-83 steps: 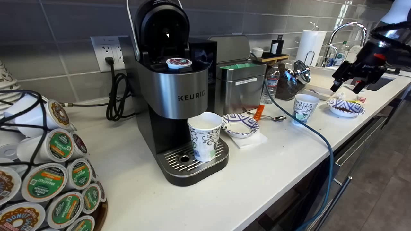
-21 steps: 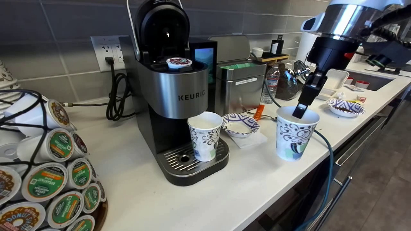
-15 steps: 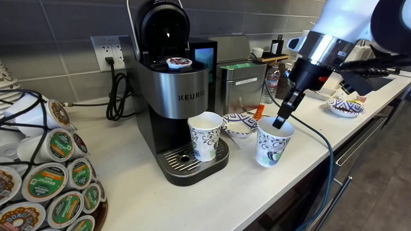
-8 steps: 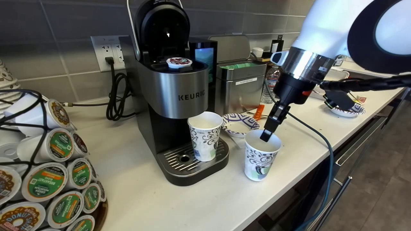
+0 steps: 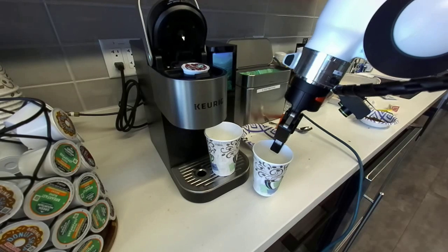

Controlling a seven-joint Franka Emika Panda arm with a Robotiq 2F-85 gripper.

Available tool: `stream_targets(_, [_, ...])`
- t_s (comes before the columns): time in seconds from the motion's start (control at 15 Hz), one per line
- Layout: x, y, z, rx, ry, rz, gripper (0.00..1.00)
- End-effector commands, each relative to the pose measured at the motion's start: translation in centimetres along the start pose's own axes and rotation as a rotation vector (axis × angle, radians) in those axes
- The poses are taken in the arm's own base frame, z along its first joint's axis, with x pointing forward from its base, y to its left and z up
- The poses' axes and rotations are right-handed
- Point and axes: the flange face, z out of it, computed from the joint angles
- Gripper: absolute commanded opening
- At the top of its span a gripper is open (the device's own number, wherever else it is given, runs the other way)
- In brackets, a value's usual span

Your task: Move the bottle to the left and move the cup to the left

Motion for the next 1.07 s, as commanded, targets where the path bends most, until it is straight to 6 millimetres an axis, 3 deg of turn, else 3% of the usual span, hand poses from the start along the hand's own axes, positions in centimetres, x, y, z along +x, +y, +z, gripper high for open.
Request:
stream_targets(0.0, [0.6, 0.2, 0.6, -0.013, -0.013, 0.022, 0.01])
stream_targets(0.13, [0.7, 0.3, 0.9, -0.011, -0.018, 0.026, 0.30])
stream_targets(0.47, [0.6, 0.3, -0.2, -0.020, -0.023, 0.038, 0.67])
stream_targets(0.73, [-1.1, 0.5, -5.0, -0.017, 0.003, 0.060, 0.96])
stream_targets(0.93, [-3.3, 2.2, -9.6, -0.081, 0.065, 0.141, 1.00])
stream_targets(1.0, [-4.6, 3.7, -10.8, -0.137, 0.074, 0.191, 1.00])
